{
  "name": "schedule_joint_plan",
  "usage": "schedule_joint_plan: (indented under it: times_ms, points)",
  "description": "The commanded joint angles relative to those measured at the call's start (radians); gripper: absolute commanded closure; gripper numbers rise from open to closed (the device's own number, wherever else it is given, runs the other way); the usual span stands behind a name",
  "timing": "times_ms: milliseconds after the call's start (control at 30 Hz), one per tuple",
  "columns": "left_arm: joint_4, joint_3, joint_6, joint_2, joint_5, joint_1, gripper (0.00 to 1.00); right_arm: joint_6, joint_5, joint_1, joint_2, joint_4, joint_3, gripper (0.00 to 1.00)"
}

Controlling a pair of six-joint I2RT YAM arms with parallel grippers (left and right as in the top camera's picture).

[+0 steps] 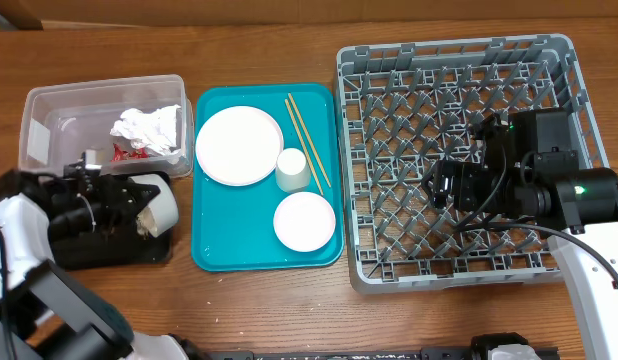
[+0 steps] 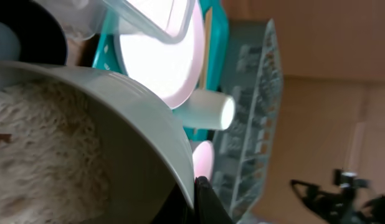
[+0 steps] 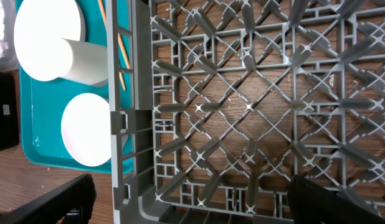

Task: Sort waste into correct bins and load items into the dishwasher
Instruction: 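Carry the rice bowl left and tip rice onto the black tray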

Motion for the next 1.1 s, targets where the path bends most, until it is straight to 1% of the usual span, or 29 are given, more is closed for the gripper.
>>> schedule_joint_plan:
  times_ms: [0, 200, 333, 433, 600, 767, 867, 933, 1067]
  points:
    - [0.005, -0.013, 0.069, 0.083, 0.248, 0.037, 0.96, -0.001, -0.006, -0.002, 0.001, -0.002, 0.024, 0.00]
    - [0.006, -0.013, 0.066, 0.183, 0.435, 0.052, 0.96, -0.001, -0.006, -0.002, 0.001, -0.013, 0.024, 0.00]
    - [0.006, -0.013, 0.008, 0.205, 0.517, 0.071, 0.96, -0.001, -0.006, -0.002, 0.001, -0.013, 0.024, 0.00]
    - [0.006, -0.012, -0.033, 0.205, 0.523, 0.092, 0.96, -0.001, -0.006, -0.002, 0.001, -0.012, 0.024, 0.00]
    - [-0.011, -0.012, -0.033, 0.205, 0.523, 0.136, 0.96, -0.001, -0.006, -0.002, 0.001, -0.012, 0.024, 0.00]
    - [-0.069, -0.012, -0.035, 0.205, 0.523, 0.183, 0.96, -0.001, -0.006, -0.002, 0.001, -0.012, 0.024, 0.00]
    - [-0.123, -0.012, -0.067, 0.205, 0.523, 0.210, 0.96, -0.001, -0.006, -0.002, 0.001, -0.013, 0.024, 0.00]
    - [-0.153, -0.012, -0.067, 0.205, 0.523, 0.233, 0.96, -0.001, -0.006, -0.002, 0.001, -0.013, 0.024, 0.00]
    - [-0.158, -0.012, -0.066, 0.205, 0.523, 0.303, 0.96, -0.001, -0.006, -0.002, 0.001, -0.014, 0.024, 0.00]
